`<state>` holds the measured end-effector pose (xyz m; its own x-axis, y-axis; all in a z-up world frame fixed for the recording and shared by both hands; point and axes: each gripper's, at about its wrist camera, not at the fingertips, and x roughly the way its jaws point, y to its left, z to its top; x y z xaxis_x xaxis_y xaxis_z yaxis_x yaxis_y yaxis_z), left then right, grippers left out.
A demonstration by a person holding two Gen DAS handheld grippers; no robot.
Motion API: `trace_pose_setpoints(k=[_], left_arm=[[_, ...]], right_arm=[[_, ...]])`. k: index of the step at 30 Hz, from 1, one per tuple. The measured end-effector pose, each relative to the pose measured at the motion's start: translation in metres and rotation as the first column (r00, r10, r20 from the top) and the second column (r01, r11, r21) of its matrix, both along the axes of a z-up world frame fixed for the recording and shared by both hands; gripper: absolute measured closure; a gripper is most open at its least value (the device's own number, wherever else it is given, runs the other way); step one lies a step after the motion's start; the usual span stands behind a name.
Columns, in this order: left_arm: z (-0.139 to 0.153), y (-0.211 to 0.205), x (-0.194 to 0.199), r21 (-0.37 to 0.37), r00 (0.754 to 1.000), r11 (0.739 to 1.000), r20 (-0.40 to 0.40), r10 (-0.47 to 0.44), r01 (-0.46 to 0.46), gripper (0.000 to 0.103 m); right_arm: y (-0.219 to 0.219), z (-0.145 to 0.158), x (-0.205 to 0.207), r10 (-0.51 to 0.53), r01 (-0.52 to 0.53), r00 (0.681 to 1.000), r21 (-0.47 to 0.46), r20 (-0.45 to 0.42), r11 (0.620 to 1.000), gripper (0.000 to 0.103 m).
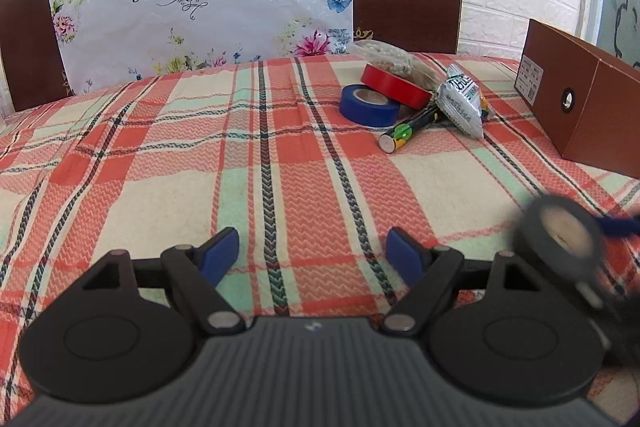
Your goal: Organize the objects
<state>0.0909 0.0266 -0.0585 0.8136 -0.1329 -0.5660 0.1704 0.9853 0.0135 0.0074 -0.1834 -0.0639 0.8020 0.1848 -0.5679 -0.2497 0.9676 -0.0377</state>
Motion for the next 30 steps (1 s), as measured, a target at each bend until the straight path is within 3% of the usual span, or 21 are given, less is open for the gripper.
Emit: trace_pose_setpoints(k=[5,8,11,14,18,20,21,22,26,30], left_arm=[[0.008,-0.008,-0.001,0.037,0.999,0.999,-0.039,0.001,0.001,0.023],[0.025,-0.02,-0.011,-0.072,0.99,0.994,-0.111,-0.086,0.078,0.035],[0.046,-0.046,-0.03,-0.163,0.962,0.963,-0.135,-0.236,0.214,0.035],[0.053,-0.078,-0.039,-0.158,0.921,0.938,-0.194,-0.337,0.31,0.035],[0.033,-0.1,-0.039,-0.131,0.878,0.938,-0.331,-0.346,0.32,0.043],[0.025,-0.098,-0.038,-0.151,0.879,0.941,-0.339,-0.336,0.302,0.045],[0.023,-0.097,-0.037,-0.155,0.881,0.943,-0.338,-0.332,0.295,0.055],[0.023,-0.098,-0.037,-0.163,0.877,0.939,-0.336,-0.342,0.304,0.07],[0.034,-0.104,-0.031,-0.153,0.883,0.947,-0.344,-0.319,0.282,0.072],[0.085,-0.12,-0.021,-0.15,0.913,0.935,-0.213,-0.348,0.322,0.072]], right_arm=[[-0.012,-0.003,-0.049,-0.024,0.026,0.999,-0.044,0.047,0.999,0.026],[-0.016,-0.001,-0.054,-0.026,0.029,0.999,-0.054,0.043,0.998,0.024],[-0.019,-0.001,-0.054,-0.024,0.026,0.999,-0.048,0.036,0.998,0.024],[-0.02,-0.001,-0.055,-0.019,0.021,0.999,-0.049,0.037,0.999,0.025],[-0.025,-0.001,-0.056,-0.016,0.017,0.999,-0.038,0.036,0.999,0.026],[-0.026,-0.003,-0.053,-0.009,0.01,1.0,-0.021,0.024,1.0,0.025],[-0.026,-0.004,-0.051,0.001,-0.001,1.0,-0.009,0.017,1.0,0.027],[-0.026,-0.003,-0.049,0.027,-0.027,1.0,0.009,0.013,1.0,0.037],[-0.026,0.007,-0.04,0.032,-0.032,0.999,0.013,0.029,0.999,0.037],[-0.039,0.044,-0.033,-0.015,0.016,0.98,-0.007,0.198,1.0,0.037]])
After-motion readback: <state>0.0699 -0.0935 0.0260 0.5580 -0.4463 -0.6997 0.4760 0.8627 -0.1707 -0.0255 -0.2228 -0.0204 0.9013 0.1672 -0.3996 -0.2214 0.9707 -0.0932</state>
